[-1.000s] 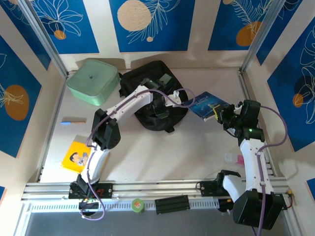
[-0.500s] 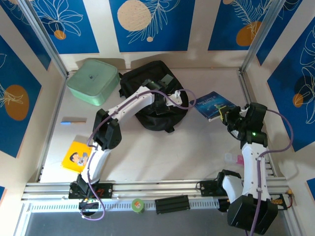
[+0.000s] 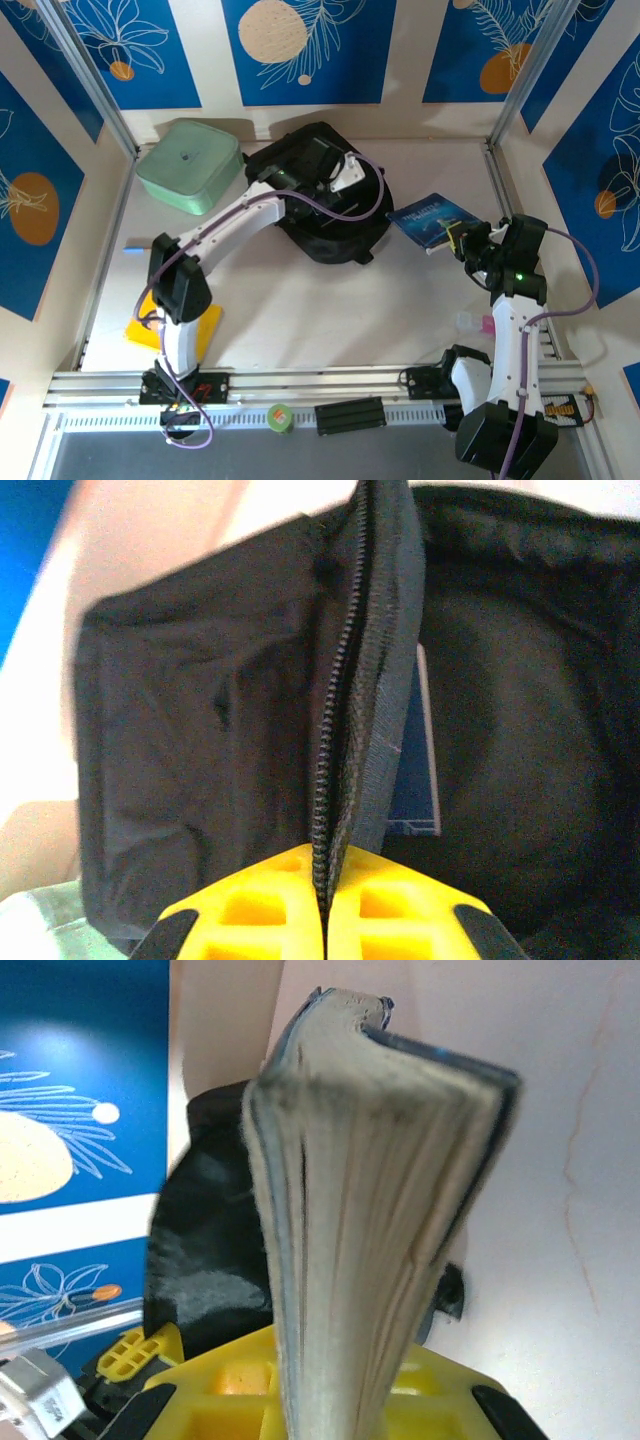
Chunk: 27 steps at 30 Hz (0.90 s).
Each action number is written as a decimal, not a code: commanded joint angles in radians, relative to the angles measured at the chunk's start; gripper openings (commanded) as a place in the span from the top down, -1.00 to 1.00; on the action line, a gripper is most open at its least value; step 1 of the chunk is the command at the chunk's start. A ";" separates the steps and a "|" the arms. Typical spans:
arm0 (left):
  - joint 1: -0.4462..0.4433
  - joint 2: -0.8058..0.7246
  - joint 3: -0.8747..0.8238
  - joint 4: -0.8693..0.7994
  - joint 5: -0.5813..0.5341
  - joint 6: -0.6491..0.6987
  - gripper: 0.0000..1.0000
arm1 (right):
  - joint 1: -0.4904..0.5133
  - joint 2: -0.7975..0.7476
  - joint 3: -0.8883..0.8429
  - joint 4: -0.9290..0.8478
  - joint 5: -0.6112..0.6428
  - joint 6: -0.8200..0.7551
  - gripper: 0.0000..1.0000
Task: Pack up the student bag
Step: Open the student bag at the top-center of the table, then place the book in the student bag.
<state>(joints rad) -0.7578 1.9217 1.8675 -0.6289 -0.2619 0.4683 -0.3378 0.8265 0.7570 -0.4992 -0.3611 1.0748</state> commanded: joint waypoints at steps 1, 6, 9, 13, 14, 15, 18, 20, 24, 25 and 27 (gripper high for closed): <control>0.012 -0.073 -0.067 0.209 -0.023 -0.065 1.00 | 0.022 -0.014 0.022 0.088 -0.112 -0.023 0.86; 0.015 -0.102 -0.118 0.274 0.021 -0.067 1.00 | 0.074 0.034 0.049 0.129 -0.151 -0.028 0.86; 0.015 -0.118 -0.140 0.314 0.031 -0.062 1.00 | 0.128 0.081 0.062 0.152 -0.161 -0.021 0.85; 0.015 -0.140 -0.171 0.358 0.060 -0.058 1.00 | 0.231 0.148 0.074 0.200 -0.115 -0.007 0.85; 0.015 -0.141 -0.176 0.360 0.064 -0.057 1.00 | 0.255 0.166 0.076 0.224 -0.109 0.001 0.85; 0.014 -0.145 -0.180 0.363 0.070 -0.053 1.00 | 0.278 0.192 0.084 0.242 -0.098 0.013 0.85; 0.014 -0.151 -0.185 0.373 0.078 -0.035 1.00 | 0.344 0.282 0.120 0.285 -0.068 0.047 0.85; 0.015 -0.156 -0.185 0.380 0.079 -0.027 1.00 | 0.380 0.348 0.156 0.300 -0.050 0.061 0.85; 0.014 -0.169 -0.189 0.389 0.097 -0.025 1.00 | 0.444 0.469 0.232 0.314 0.015 0.080 0.85; 0.015 -0.171 -0.191 0.390 0.103 -0.027 1.00 | 0.454 0.498 0.243 0.337 0.018 0.090 0.85; 0.014 -0.176 -0.198 0.393 0.110 -0.030 1.00 | 0.470 0.554 0.255 0.393 0.012 0.118 0.85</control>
<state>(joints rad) -0.7464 1.8076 1.6691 -0.3267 -0.1993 0.4274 0.1143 1.3411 0.9657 -0.2195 -0.3538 1.1526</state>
